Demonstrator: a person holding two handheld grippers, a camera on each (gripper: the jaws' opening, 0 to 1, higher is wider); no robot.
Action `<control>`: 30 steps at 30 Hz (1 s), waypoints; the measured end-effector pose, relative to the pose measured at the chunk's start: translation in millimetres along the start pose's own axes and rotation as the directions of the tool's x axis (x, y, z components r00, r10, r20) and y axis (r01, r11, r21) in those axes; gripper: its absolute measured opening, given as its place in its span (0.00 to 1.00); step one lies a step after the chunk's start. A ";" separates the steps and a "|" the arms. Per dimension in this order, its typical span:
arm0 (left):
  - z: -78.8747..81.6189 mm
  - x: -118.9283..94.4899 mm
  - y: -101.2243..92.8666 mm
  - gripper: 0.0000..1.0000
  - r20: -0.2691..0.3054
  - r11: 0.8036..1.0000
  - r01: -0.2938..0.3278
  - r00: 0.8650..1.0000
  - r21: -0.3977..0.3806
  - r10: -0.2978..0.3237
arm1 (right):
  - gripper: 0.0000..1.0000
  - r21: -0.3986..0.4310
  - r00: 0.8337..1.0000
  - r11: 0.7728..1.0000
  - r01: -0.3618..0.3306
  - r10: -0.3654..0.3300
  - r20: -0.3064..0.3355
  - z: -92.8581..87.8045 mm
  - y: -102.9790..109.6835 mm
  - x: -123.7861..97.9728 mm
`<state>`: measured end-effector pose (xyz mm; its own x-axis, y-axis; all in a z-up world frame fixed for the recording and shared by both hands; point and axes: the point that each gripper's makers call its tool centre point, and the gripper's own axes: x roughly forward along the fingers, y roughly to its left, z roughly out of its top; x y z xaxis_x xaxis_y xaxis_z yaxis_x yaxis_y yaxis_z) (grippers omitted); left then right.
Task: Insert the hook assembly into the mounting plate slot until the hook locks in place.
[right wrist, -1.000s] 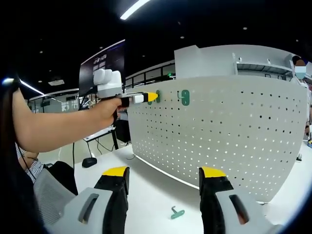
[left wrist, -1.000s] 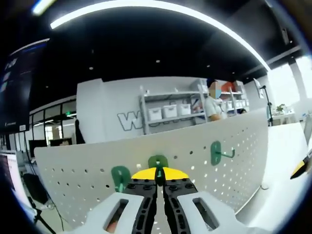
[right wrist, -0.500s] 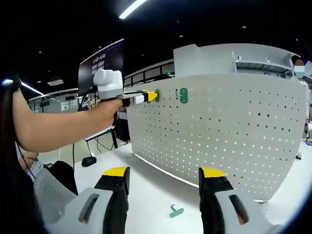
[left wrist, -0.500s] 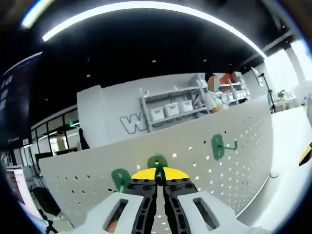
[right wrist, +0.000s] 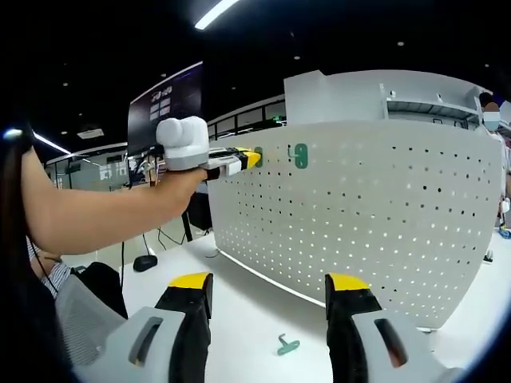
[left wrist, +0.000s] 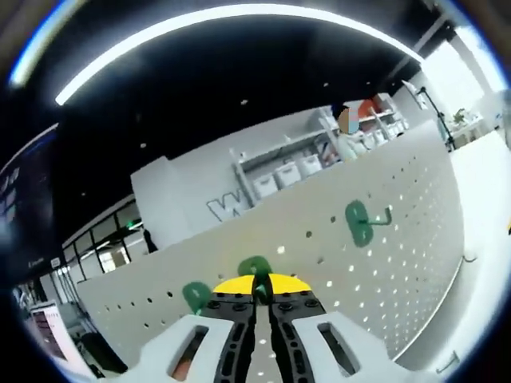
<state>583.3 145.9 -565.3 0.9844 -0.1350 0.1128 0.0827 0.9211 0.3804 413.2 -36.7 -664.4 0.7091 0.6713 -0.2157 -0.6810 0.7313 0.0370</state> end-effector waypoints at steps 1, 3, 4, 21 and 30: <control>0.1 0.0 0.3 0.05 0.003 1.000 0.002 1.000 -0.007 -0.002 | 0.55 0.000 1.000 1.000 0.000 0.000 0.000 0.3 0.0 0.2; -0.1 0.0 0.4 0.05 0.005 1.000 0.005 1.000 -0.013 -0.005 | 0.55 0.001 1.000 1.000 -0.002 0.002 0.002 1.3 0.3 1.4; 0.0 -0.7 -0.5 0.06 0.008 0.999 0.014 1.000 -0.051 -0.014 | 0.55 0.000 1.000 1.000 -0.005 0.005 0.000 1.4 0.7 2.1; 3.7 -16.2 -2.1 0.17 0.024 0.981 0.064 0.998 -0.181 -0.060 | 0.55 -0.023 0.999 0.999 -0.034 0.034 -0.010 5.0 14.0 9.2; 5.1 -48.2 -10.2 0.19 0.044 0.976 0.093 0.995 -0.198 -0.086 | 0.55 -0.029 0.999 0.999 -0.031 0.030 -0.017 4.0 15.6 9.4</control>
<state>534.2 141.1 -569.9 0.9657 -0.2300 0.1202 0.2034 0.9584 0.2001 410.0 -18.5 -661.9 0.6851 0.6909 -0.2309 -0.7075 0.7066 0.0153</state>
